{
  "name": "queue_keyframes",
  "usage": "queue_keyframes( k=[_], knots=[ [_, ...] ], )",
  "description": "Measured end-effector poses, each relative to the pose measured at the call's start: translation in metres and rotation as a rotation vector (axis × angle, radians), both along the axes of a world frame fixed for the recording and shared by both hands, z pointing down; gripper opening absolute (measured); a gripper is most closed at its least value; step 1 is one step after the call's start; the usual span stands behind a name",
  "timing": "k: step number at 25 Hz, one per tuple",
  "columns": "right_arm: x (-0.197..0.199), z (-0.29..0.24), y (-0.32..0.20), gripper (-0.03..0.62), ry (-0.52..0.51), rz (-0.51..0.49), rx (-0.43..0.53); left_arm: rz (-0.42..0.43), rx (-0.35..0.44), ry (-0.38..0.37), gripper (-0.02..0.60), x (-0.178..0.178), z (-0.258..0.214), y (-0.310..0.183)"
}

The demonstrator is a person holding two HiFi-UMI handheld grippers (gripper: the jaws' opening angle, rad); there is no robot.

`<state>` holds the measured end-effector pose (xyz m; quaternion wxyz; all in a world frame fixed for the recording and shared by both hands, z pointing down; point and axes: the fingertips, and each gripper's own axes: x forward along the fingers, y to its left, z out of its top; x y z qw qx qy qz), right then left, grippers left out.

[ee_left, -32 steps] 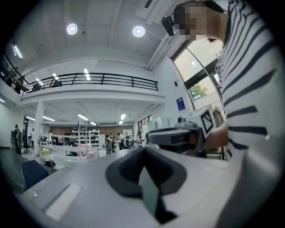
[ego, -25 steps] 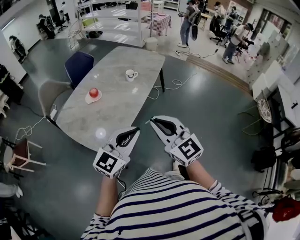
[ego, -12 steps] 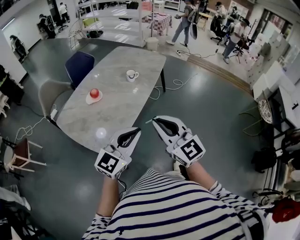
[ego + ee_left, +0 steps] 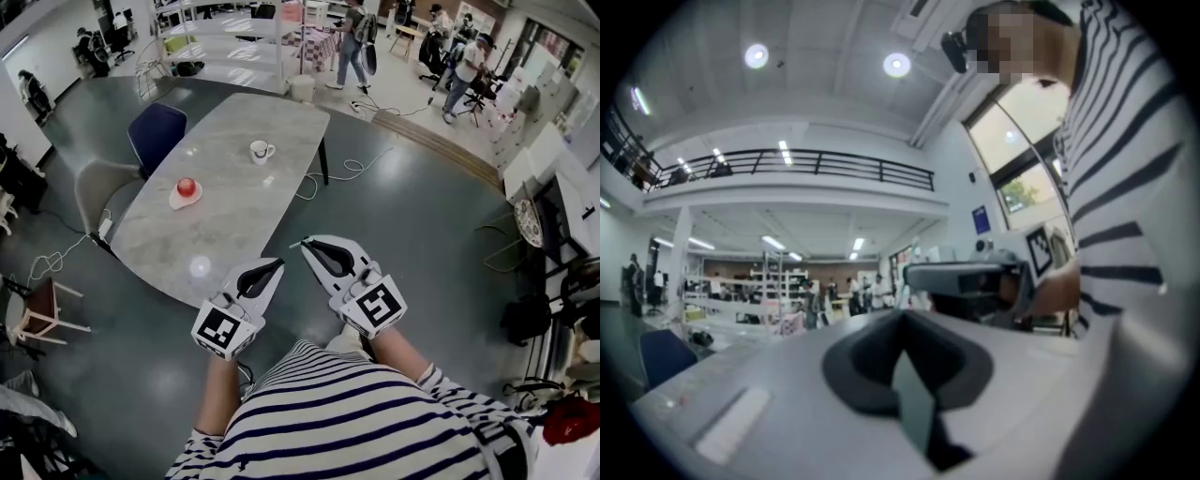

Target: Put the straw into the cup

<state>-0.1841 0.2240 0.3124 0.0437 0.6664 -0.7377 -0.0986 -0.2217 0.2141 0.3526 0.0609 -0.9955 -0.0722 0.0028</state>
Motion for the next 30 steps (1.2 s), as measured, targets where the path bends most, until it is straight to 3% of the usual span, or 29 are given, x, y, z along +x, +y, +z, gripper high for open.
queue_keyframes(
  k=[9,17,30],
  knots=[
    [0.017,0.007,0.007,0.025,-0.031,0.021,-0.001,0.024,-0.008,-0.032,0.008,0.014,0.010,0.013],
    [0.047,0.009,0.002,0.025,-0.046,0.009,-0.004,0.021,-0.007,-0.029,0.008,0.049,0.011,0.011],
    [0.139,-0.005,-0.019,0.025,-0.055,-0.062,0.025,-0.008,0.033,-0.032,0.008,0.149,-0.005,-0.005]
  ],
)
